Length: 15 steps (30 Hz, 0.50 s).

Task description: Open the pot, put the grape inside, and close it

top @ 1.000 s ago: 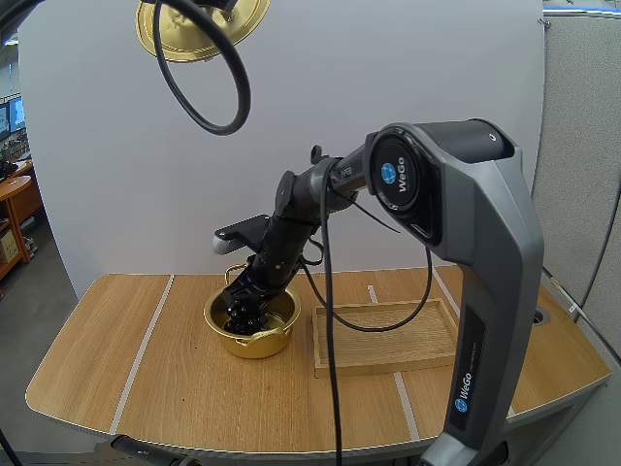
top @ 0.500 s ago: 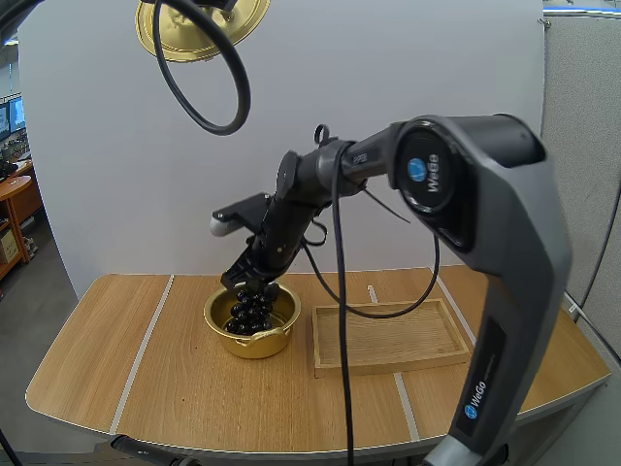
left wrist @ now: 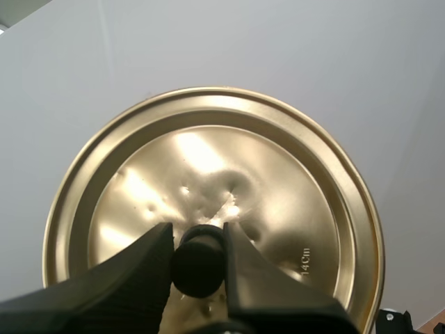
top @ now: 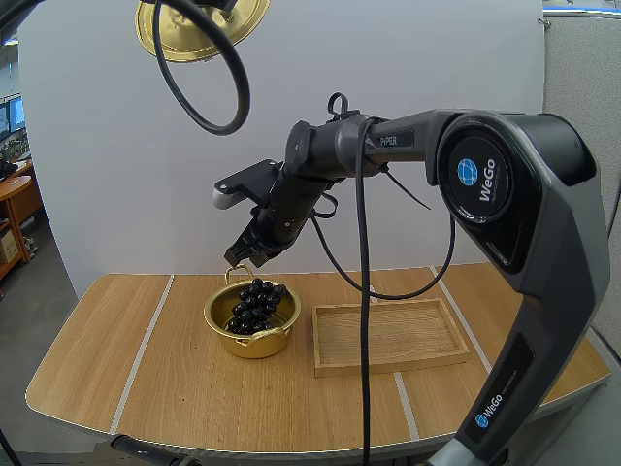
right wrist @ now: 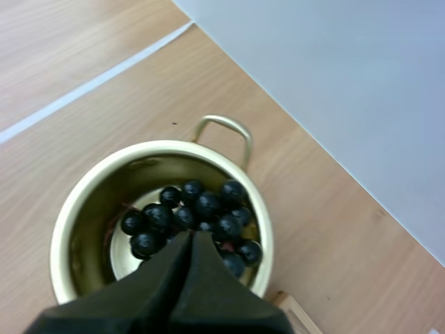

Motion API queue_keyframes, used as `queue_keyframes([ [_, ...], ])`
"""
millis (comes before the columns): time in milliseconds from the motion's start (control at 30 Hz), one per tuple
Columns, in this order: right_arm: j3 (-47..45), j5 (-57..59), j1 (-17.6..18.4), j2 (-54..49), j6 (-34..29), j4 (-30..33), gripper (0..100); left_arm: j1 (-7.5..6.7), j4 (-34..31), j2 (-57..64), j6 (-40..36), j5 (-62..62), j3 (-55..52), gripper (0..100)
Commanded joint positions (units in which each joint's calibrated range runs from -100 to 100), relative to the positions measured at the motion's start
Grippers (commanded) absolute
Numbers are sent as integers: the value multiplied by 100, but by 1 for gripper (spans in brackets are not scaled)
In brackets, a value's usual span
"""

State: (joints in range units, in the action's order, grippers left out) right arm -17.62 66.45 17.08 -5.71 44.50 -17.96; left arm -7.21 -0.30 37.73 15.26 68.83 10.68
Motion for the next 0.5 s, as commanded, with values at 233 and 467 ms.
queue_keyframes([
  [233,13,908,-781,-701,-123,72,0,-21,-79,2,-24,-186,29,0],
  [467,-11,1573,-920,-1536,-388,312,0,-21,-79,2,-24,-186,29,0],
])
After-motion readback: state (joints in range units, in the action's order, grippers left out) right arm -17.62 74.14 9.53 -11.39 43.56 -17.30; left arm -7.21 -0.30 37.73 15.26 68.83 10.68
